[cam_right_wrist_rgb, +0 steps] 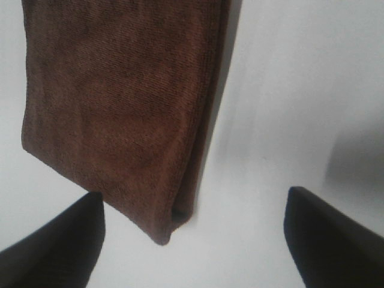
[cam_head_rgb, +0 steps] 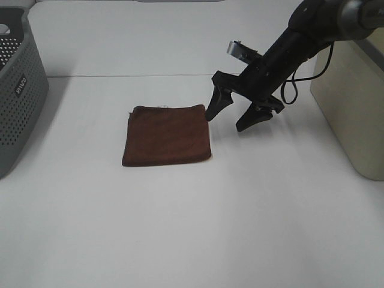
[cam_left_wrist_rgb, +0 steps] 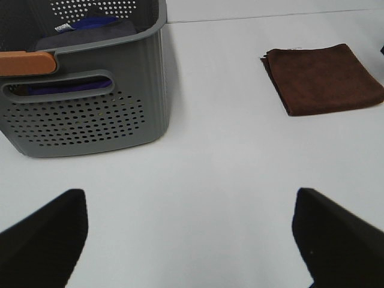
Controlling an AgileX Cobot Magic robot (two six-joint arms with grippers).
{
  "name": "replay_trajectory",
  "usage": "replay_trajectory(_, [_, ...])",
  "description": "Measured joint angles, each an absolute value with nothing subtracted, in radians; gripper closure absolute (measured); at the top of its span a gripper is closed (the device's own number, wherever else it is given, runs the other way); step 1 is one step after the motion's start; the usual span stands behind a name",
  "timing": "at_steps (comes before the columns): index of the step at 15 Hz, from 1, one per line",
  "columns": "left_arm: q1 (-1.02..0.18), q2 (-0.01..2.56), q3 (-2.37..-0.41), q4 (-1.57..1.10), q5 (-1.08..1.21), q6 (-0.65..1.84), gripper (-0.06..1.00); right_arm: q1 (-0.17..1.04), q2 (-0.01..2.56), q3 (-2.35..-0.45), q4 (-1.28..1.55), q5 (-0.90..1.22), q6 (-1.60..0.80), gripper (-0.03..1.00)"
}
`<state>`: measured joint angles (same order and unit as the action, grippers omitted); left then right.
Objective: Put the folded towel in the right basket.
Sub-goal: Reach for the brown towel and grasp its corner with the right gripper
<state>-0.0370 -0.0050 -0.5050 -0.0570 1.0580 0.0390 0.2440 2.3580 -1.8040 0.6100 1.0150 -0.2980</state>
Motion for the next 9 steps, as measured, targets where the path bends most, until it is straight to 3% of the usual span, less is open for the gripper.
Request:
replay_trajectory(7, [-0.037,-0.005,-0.505,-0.057,1.058,0.039,0.07,0.348,2.440,-1.823,0.749,0.887,-0.326,0.22])
replay_trajectory(9, [-0.037,-0.005,-0.505,-0.057,1.058,0.039,0.07,0.394,2.445,-1.823,0.741,0.815,-0.324,0.37])
